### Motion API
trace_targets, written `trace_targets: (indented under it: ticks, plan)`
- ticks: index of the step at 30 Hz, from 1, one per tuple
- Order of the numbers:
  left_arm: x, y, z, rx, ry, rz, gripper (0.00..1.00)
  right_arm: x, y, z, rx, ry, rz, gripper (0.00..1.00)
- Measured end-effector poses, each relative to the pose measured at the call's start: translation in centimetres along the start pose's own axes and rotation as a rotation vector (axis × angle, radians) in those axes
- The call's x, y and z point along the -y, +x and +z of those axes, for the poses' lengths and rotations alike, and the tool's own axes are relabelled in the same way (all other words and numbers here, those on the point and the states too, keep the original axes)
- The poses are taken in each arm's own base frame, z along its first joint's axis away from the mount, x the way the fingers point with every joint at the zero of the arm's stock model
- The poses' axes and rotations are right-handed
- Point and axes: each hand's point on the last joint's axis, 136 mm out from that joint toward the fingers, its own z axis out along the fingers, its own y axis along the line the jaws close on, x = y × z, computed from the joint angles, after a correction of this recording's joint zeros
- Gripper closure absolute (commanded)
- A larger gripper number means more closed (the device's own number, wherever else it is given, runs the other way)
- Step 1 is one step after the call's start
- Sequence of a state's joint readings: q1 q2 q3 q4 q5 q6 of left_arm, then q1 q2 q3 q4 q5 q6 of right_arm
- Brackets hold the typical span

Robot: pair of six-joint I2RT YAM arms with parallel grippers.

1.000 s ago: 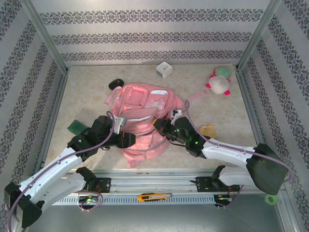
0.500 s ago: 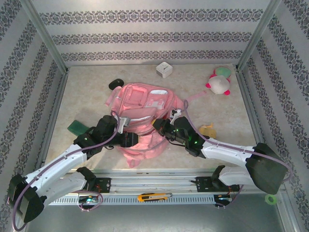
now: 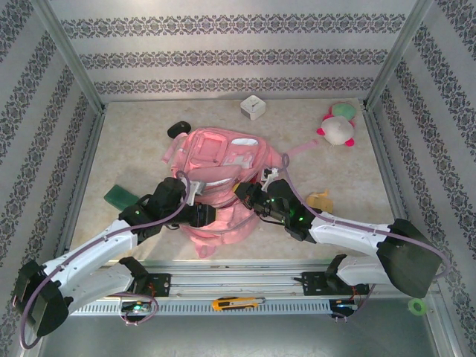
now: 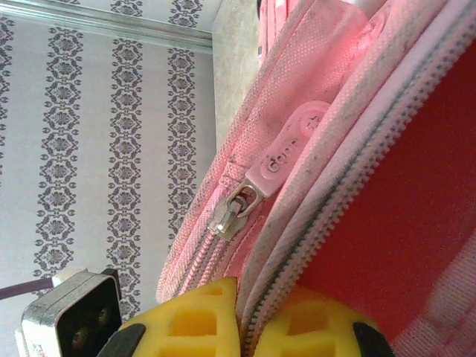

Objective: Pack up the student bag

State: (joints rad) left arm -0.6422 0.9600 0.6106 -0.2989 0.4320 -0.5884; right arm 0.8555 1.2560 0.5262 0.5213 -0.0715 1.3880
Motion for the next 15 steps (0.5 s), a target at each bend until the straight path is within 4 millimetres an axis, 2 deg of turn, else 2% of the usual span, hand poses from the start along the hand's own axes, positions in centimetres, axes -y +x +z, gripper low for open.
trace_targets:
  ticks: [3,9,15]
  plan:
    - [-0.28,0.07,0.23,-0.006,-0.012,-0.003,0.78,0.0,0.0,0.0,0.0,0.0,0.0,1.0]
    - [-0.37,0.24,0.51,-0.013,-0.024,0.008,0.99,0.0,0.1,0.0,-0.006,0.0,0.0,1.0]
    - [-0.91,-0.19,-0.48,0.022,-0.079,0.027,1.0,0.17,-0.59,-0.45,-0.025,-0.006,0.014,1.0]
